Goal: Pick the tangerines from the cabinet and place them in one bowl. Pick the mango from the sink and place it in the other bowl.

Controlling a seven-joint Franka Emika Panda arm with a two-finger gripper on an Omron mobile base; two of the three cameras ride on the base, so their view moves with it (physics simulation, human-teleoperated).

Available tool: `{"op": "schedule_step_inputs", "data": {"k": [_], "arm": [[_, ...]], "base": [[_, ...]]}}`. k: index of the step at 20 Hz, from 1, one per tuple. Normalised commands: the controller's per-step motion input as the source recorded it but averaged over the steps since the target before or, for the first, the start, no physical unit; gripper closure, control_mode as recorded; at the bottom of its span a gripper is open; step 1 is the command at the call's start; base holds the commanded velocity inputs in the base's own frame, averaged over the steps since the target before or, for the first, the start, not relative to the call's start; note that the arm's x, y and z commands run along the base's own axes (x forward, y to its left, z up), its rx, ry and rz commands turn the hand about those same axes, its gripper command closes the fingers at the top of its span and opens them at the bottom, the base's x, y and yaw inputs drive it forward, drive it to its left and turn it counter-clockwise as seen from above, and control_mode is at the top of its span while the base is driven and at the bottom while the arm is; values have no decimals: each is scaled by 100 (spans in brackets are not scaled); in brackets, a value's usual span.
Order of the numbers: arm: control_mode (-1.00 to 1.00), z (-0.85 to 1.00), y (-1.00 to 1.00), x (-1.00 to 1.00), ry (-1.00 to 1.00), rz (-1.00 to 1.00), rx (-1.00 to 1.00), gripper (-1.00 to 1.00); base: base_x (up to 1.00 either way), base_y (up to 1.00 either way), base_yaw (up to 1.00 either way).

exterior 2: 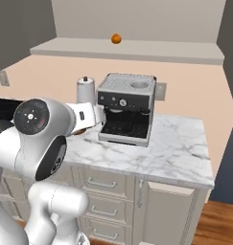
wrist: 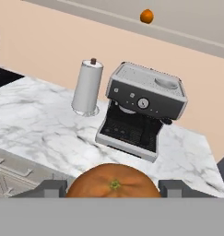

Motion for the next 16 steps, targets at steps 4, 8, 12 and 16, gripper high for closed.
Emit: {"op": "schedule_step_inputs", "data": {"k": [4, 8, 12, 16], "arm": [[100, 0, 0, 0, 0, 0, 0, 100], [100, 0, 0, 0, 0, 0, 0, 100], [100, 0, 0, 0, 0, 0, 0, 100], [100, 0, 0, 0, 0, 0, 0, 100]], "base": [[-29, 2, 14], [-11, 13, 20], [-6, 22, 25], [-7, 28, 31]]}}
